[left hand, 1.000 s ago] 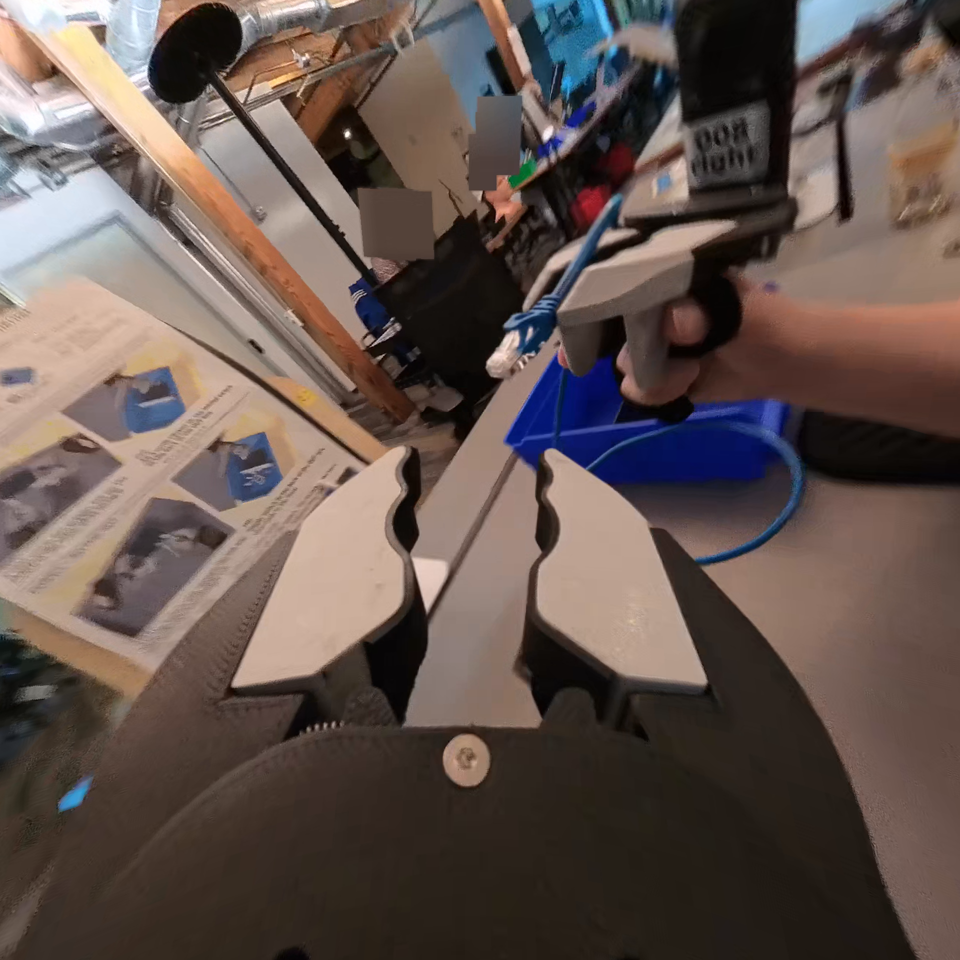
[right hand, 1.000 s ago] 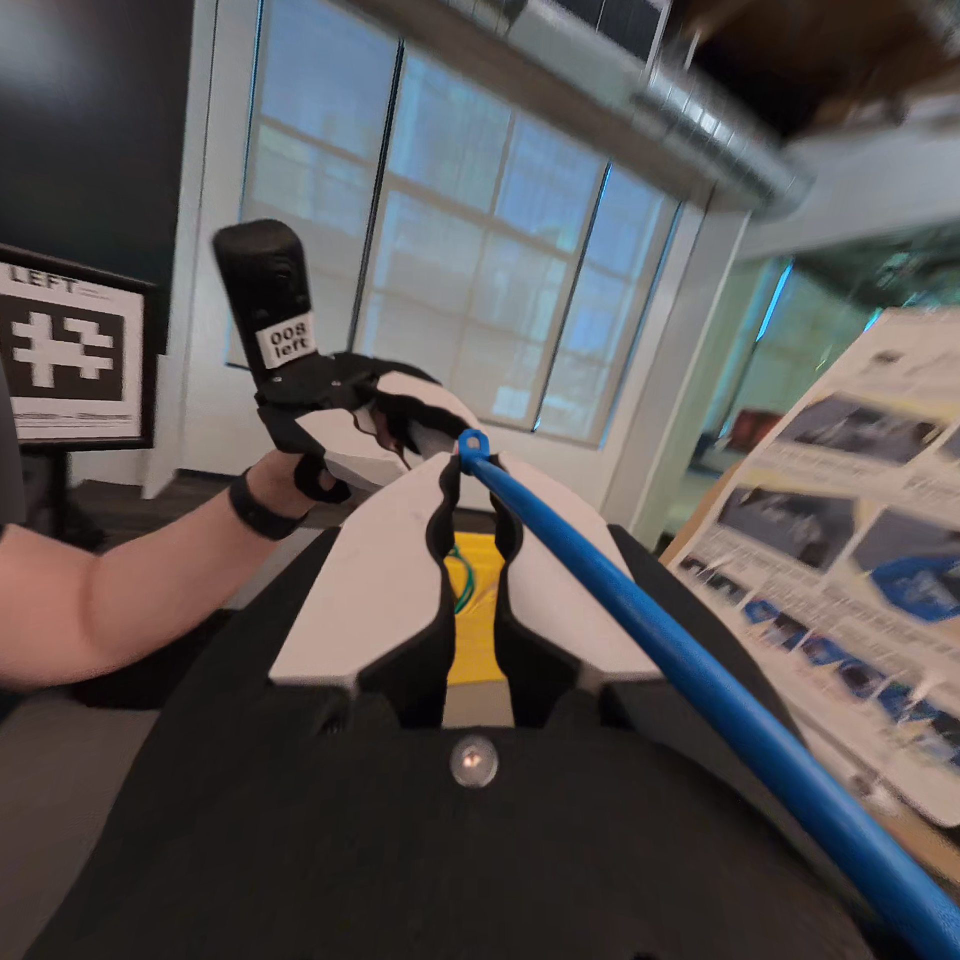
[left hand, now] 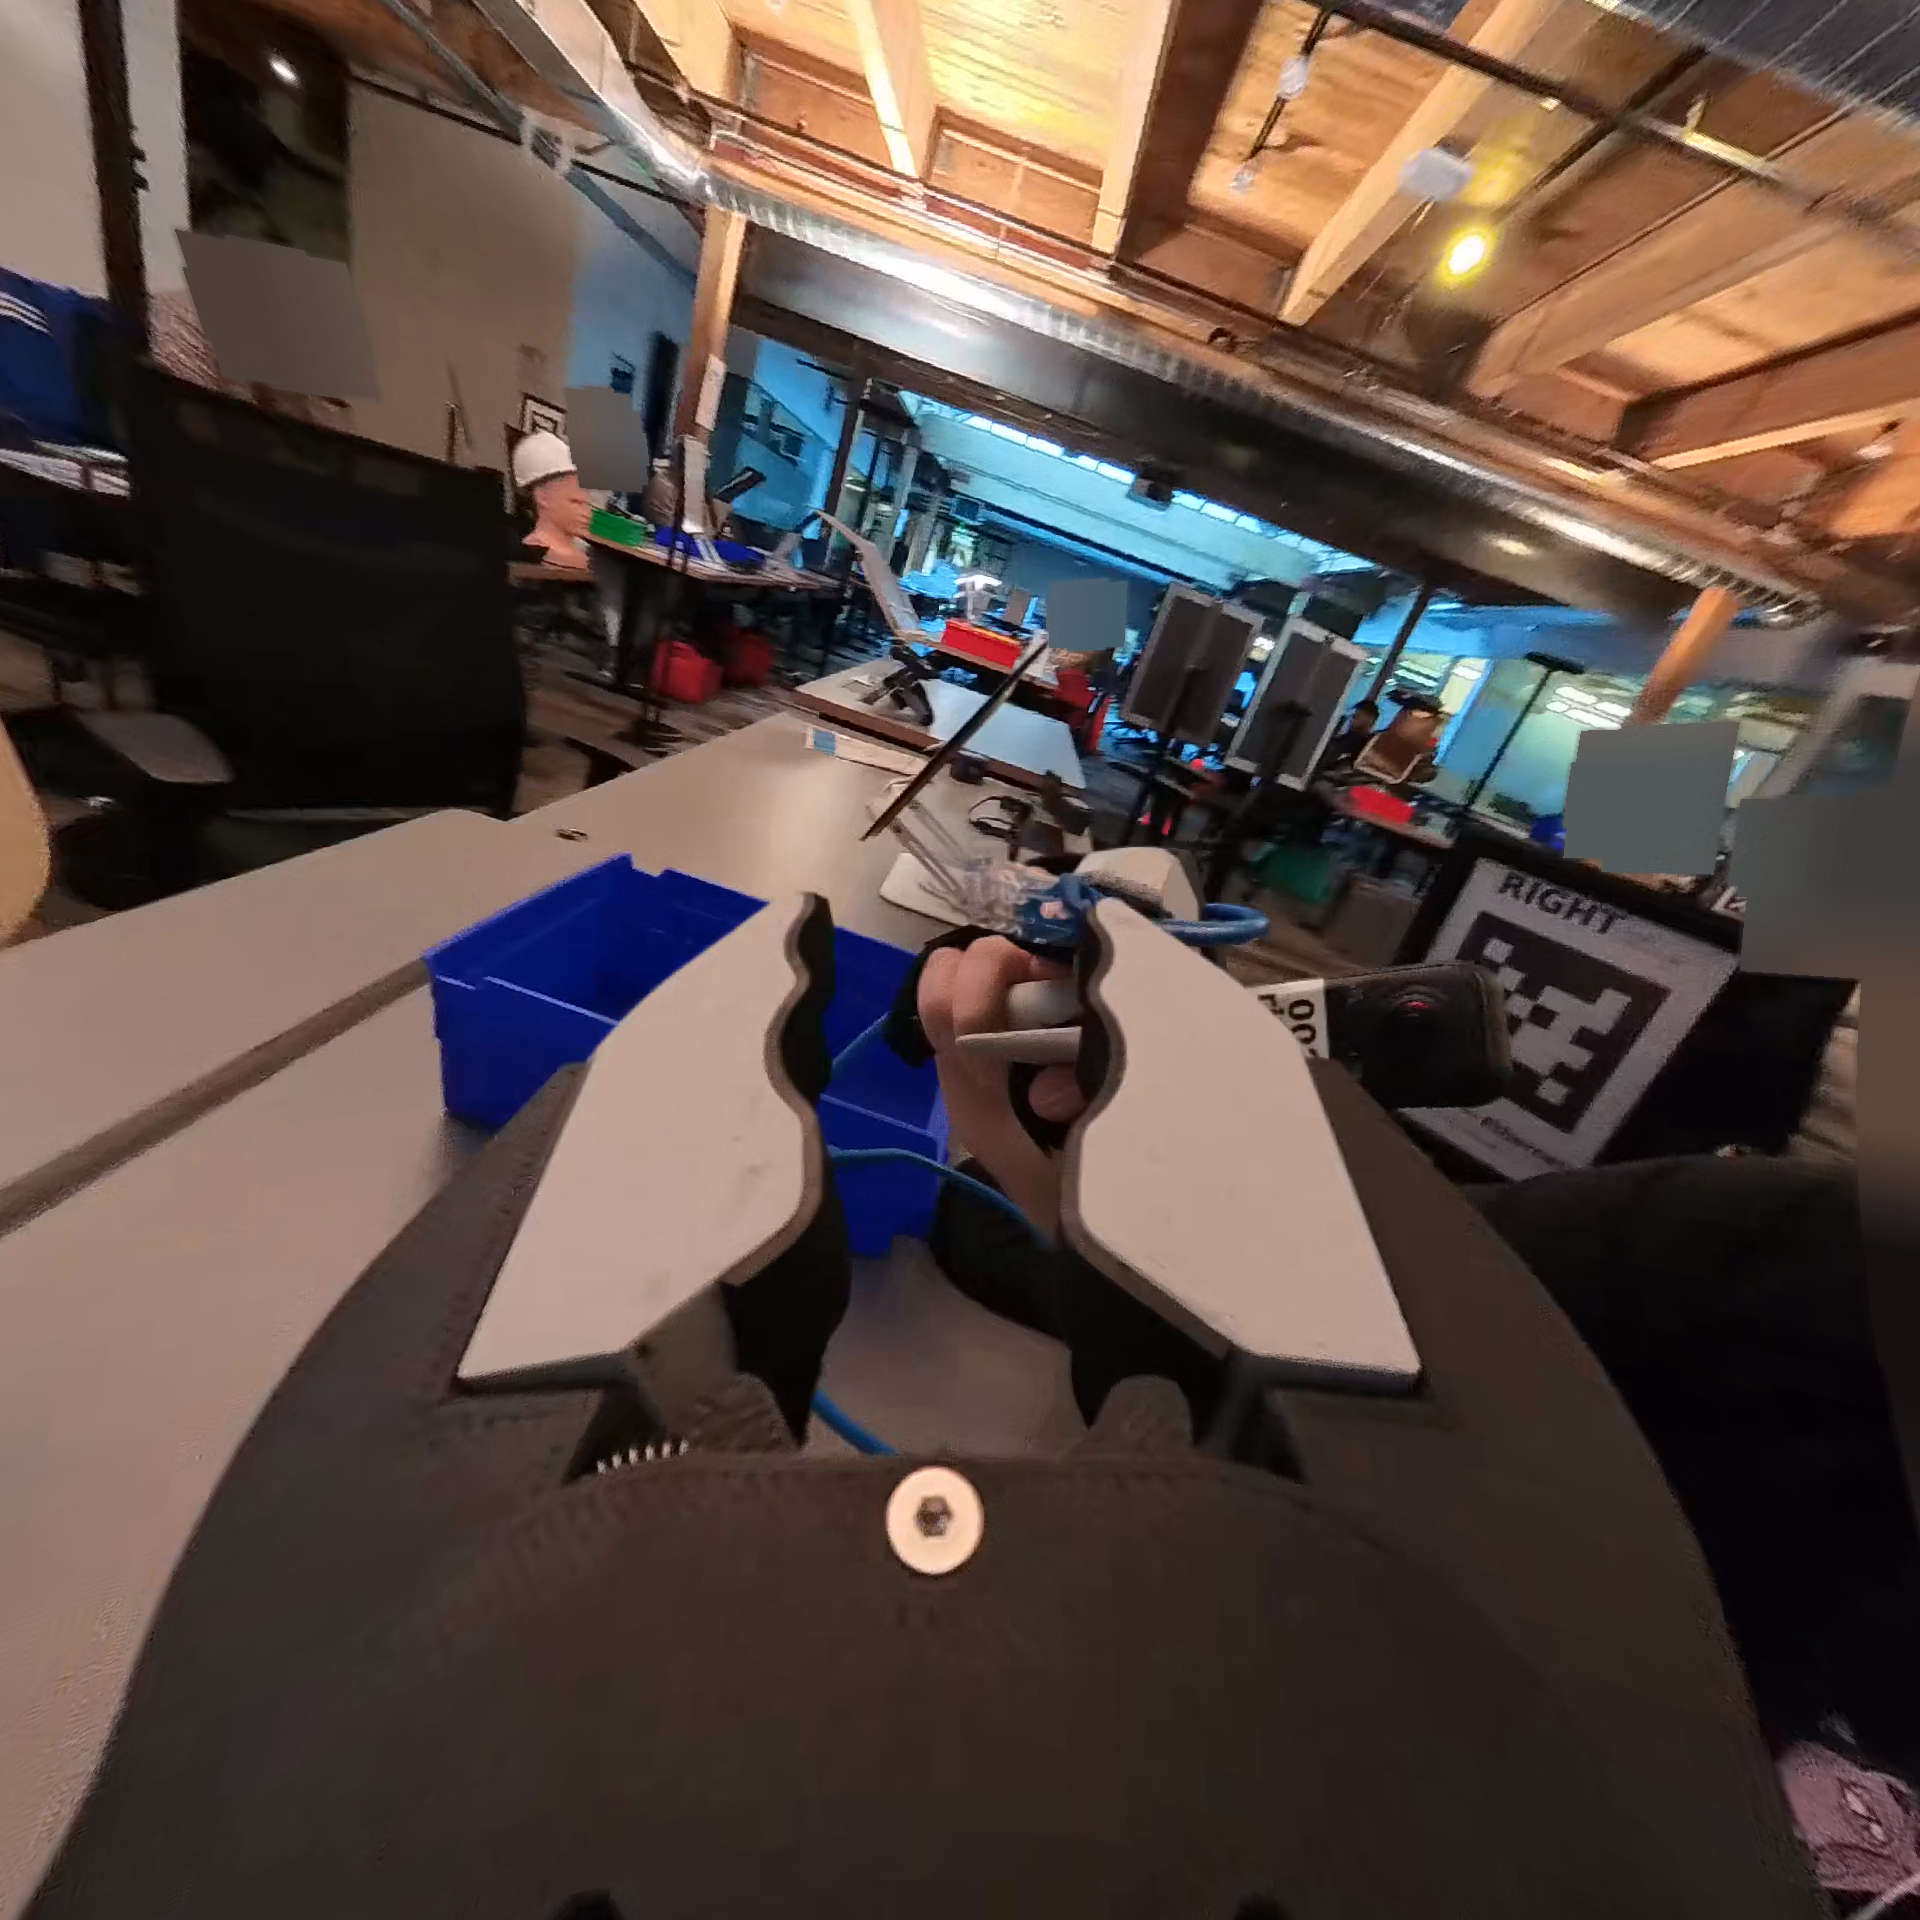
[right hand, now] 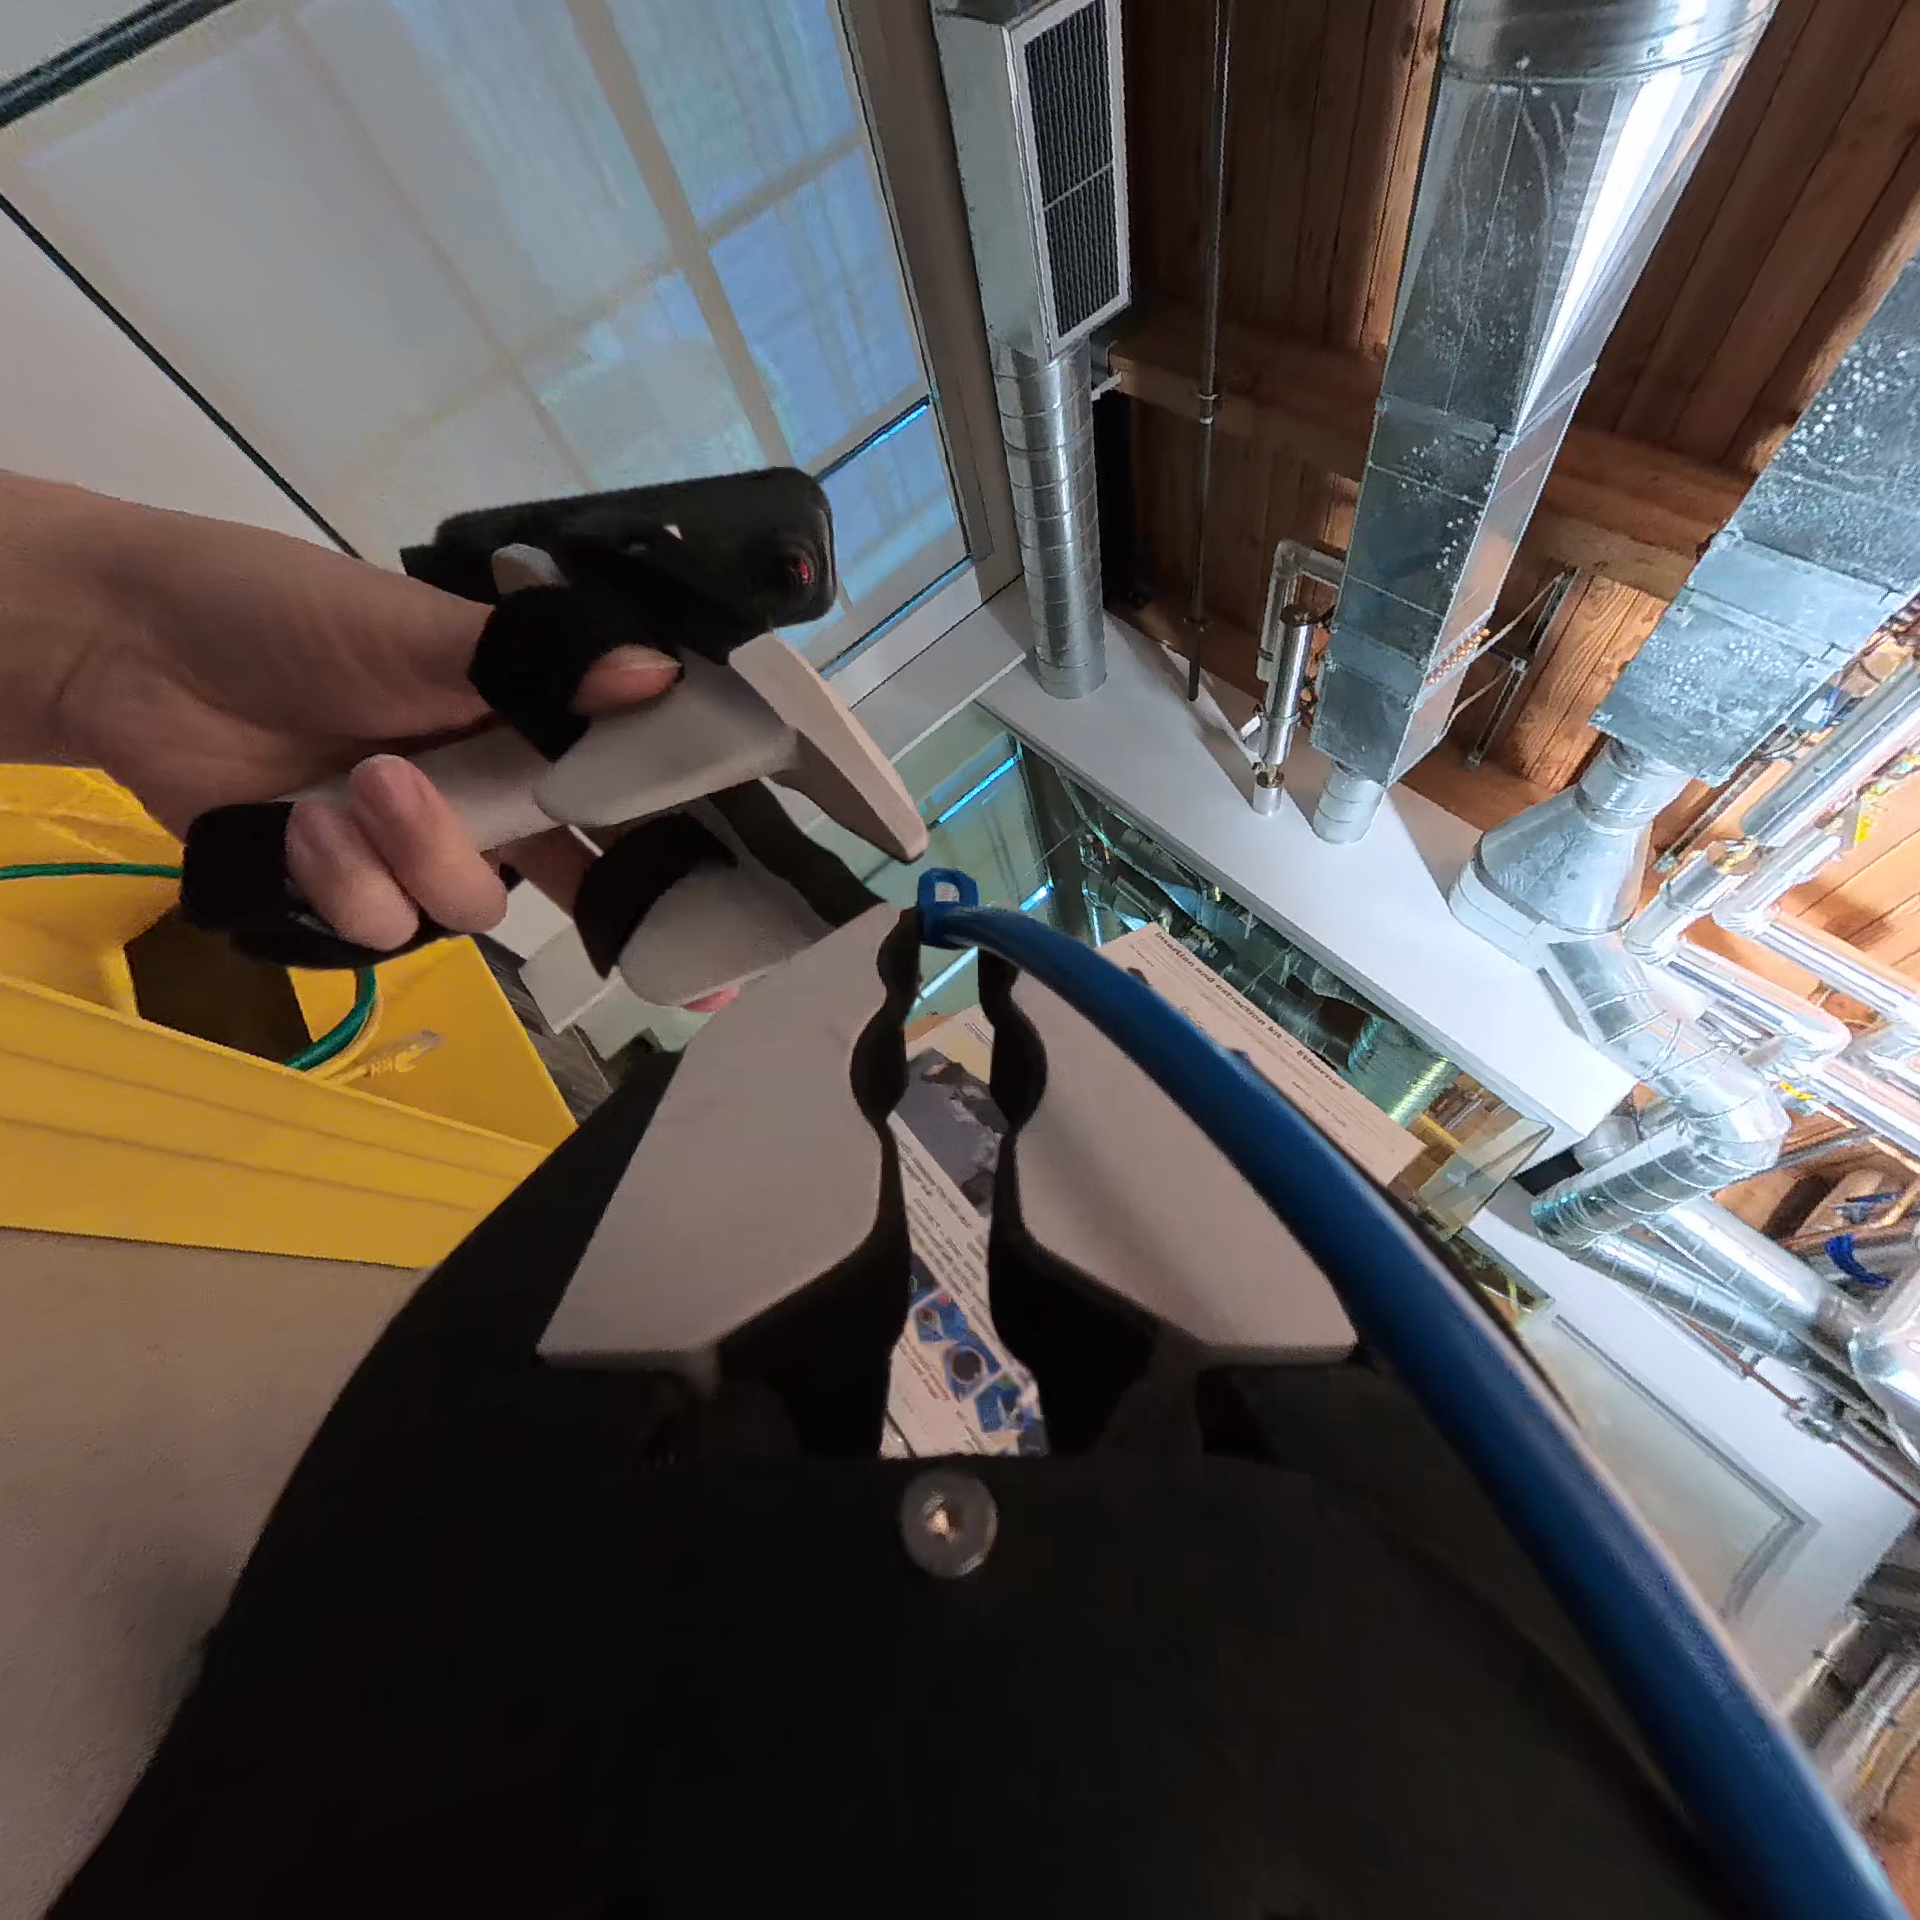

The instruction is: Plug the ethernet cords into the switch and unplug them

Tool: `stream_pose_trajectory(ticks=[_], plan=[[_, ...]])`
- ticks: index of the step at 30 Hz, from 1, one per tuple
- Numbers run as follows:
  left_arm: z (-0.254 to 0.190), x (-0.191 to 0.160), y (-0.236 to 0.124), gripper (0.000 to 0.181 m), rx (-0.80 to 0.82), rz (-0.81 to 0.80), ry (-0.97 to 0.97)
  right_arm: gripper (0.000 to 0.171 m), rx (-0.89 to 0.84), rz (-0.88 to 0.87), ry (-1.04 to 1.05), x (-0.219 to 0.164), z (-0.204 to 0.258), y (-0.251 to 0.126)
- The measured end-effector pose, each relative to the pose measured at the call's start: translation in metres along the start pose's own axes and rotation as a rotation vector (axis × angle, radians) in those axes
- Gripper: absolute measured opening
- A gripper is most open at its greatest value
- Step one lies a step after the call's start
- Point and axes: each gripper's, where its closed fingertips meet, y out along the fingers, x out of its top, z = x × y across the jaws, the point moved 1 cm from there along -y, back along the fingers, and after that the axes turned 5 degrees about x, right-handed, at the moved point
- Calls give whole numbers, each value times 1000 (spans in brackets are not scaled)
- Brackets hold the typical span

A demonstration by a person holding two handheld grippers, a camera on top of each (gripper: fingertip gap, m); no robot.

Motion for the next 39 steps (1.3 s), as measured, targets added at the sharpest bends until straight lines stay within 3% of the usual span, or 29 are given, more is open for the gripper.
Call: stream_pose_trajectory(ticks=[3,5,8,10,13,18,25,28,33,35,39], plan=[[25,-3,-2,45,109,3,22,11,-21,41,-62,-2,-13,-3],[53,-19,-3,47,270,92,149,11,-40,48,-79,3,-30,-10],[96,-65,2,74,462,322,310,11,6,91,-67,8,-46,-17],[117,-89,9,85,520,355,296,11,26,131,-60,6,-52,-19],[139,-111,10,85,578,234,241,10,36,156,-77,2,-58,-24],[183,-178,-9,89,700,470,256,11,47,151,-32,-1,-65,-28],[198,-210,-9,77,704,576,228,11,57,131,-18,5,-68,-31],[201,-217,-10,64,736,634,243,11,57,130,-16,5,-70,-32],[181,-237,-4,49,608,739,207,11,54,134,-7,3,-72,-33],[182,-241,-3,54,621,766,226,11,56,138,-8,1,-72,-33],[183,-242,4,45,612,779,243,11,57,143,5,-2,-73,-33]])
